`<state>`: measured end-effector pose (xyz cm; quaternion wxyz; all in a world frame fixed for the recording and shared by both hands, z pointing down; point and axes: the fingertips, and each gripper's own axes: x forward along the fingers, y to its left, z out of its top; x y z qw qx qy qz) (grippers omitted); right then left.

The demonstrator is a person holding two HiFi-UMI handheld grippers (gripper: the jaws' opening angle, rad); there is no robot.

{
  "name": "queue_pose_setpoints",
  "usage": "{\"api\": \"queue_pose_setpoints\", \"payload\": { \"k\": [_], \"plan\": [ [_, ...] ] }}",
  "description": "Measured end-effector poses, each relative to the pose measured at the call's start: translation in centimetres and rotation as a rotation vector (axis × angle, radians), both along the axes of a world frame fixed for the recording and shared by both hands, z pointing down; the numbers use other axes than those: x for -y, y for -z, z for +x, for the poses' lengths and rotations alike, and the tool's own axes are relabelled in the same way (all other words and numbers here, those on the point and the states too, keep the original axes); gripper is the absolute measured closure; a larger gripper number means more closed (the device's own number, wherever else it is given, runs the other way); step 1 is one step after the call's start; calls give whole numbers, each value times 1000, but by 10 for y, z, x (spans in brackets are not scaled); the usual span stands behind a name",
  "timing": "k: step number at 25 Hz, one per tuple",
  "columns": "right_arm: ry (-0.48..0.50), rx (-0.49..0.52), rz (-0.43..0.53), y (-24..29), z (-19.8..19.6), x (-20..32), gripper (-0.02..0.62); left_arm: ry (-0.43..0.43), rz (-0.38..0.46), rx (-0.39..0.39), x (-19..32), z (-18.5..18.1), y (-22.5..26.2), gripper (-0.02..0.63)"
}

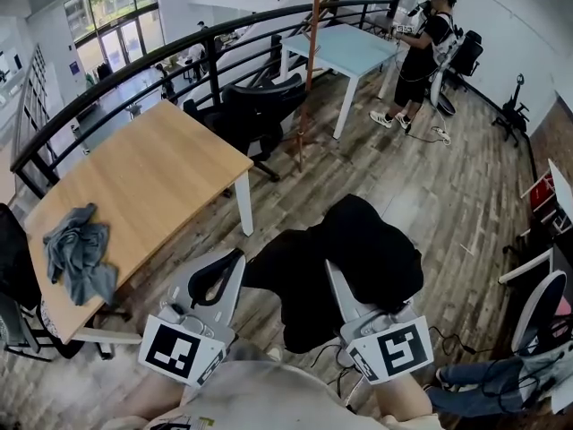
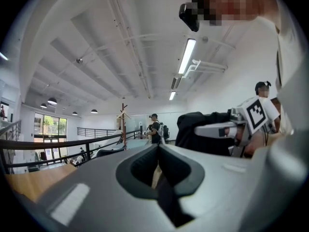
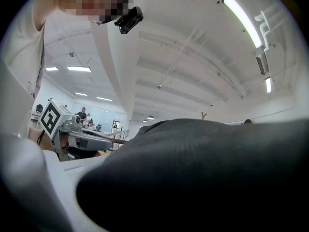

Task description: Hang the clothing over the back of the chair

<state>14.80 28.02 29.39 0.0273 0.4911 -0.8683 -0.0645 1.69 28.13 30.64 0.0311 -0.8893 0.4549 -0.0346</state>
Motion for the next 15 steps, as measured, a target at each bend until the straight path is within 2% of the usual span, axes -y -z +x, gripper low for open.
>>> {"api": "queue_pose_setpoints", "payload": {
  "k": [15],
  "plan": [
    [-8, 1, 10, -5, 16, 8, 509, 54, 7, 0, 3, 1, -5, 604]
  ]
}}
